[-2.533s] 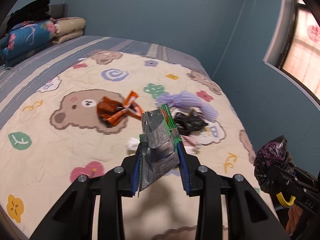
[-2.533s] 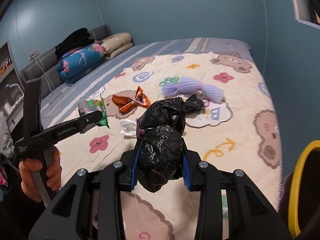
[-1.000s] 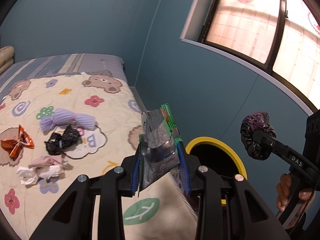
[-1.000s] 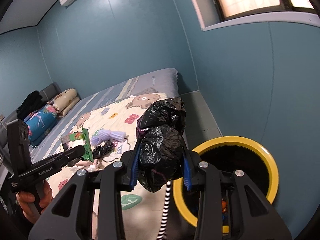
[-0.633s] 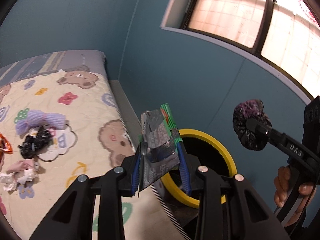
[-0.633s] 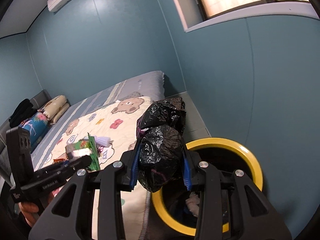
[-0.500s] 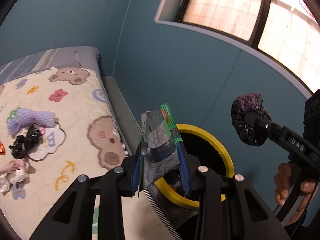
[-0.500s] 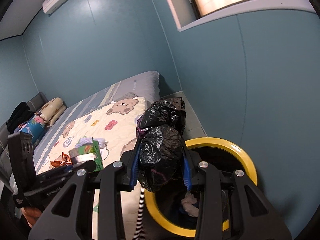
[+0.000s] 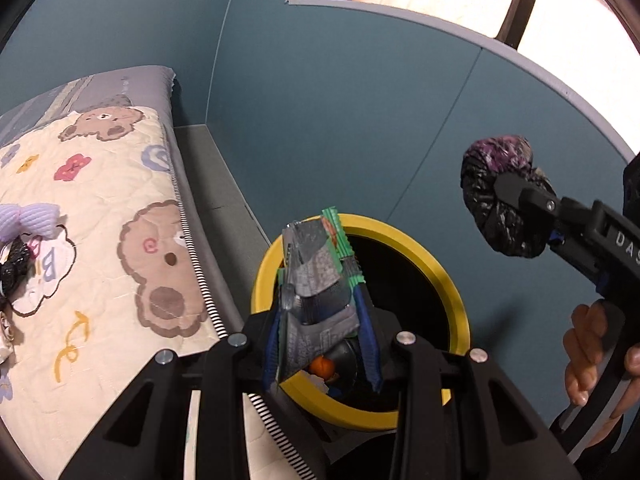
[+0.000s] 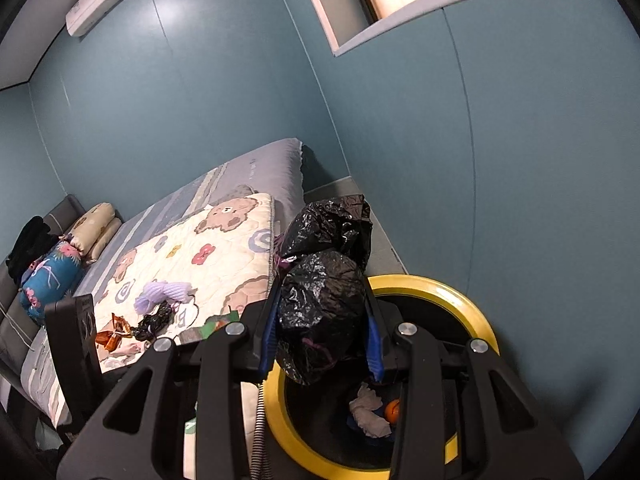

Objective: Collect trash
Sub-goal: 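Open the left tool to drop the wrapper while the right tool drops the black bag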

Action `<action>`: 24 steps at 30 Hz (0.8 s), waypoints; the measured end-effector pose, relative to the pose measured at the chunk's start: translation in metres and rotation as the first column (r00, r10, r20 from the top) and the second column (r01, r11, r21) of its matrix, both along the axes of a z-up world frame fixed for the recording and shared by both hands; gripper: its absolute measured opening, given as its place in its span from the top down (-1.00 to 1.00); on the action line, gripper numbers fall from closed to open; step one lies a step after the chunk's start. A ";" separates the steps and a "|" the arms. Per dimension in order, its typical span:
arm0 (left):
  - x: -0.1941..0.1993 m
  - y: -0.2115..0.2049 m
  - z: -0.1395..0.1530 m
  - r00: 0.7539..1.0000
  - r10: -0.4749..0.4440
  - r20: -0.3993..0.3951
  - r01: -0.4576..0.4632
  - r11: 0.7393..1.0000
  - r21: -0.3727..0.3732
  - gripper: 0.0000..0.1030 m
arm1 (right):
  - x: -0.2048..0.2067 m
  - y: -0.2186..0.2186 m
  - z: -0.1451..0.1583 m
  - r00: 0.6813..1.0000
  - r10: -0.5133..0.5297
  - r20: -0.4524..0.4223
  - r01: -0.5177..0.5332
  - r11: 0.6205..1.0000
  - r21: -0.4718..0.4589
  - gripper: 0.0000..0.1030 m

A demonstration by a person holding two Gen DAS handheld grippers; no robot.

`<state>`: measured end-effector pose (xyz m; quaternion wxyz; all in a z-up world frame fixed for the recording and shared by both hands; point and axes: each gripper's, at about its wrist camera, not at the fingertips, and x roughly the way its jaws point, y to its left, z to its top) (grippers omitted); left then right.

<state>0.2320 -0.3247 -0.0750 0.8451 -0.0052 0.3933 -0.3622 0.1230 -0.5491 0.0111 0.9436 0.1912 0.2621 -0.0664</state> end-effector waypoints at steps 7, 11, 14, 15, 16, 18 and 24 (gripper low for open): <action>-0.002 -0.019 -0.014 0.999 -0.040 -0.020 0.040 0.999 0.009 0.39 | 0.012 -0.014 -0.024 0.998 -0.036 -0.051 0.037 0.999 0.025 0.34; -0.002 -0.024 -0.023 0.997 -0.051 -0.051 0.051 0.999 0.005 0.39 | 0.022 -0.025 -0.039 0.995 -0.048 -0.086 0.052 0.998 0.045 0.33; -0.003 -0.025 -0.025 0.996 -0.060 -0.061 0.060 0.998 0.002 0.36 | 0.025 -0.029 -0.045 0.994 -0.047 -0.100 0.053 0.997 0.056 0.32; -0.005 -0.025 -0.025 0.996 -0.062 -0.059 0.062 0.998 0.002 0.36 | 0.026 -0.029 -0.045 0.994 -0.047 -0.101 0.052 0.997 0.056 0.32; -0.005 -0.026 -0.025 0.996 -0.062 -0.058 0.062 0.998 0.003 0.33 | 0.026 -0.028 -0.046 0.994 -0.048 -0.103 0.053 0.997 0.053 0.29; -0.006 -0.025 -0.024 0.996 -0.059 -0.062 0.059 0.998 0.002 0.29 | 0.027 -0.027 -0.047 0.993 -0.051 -0.108 0.056 0.997 0.050 0.26; -0.005 -0.016 -0.020 0.996 -0.046 -0.073 0.045 0.999 -0.015 0.06 | 0.026 -0.029 -0.048 0.991 -0.073 -0.116 0.079 0.996 0.047 0.17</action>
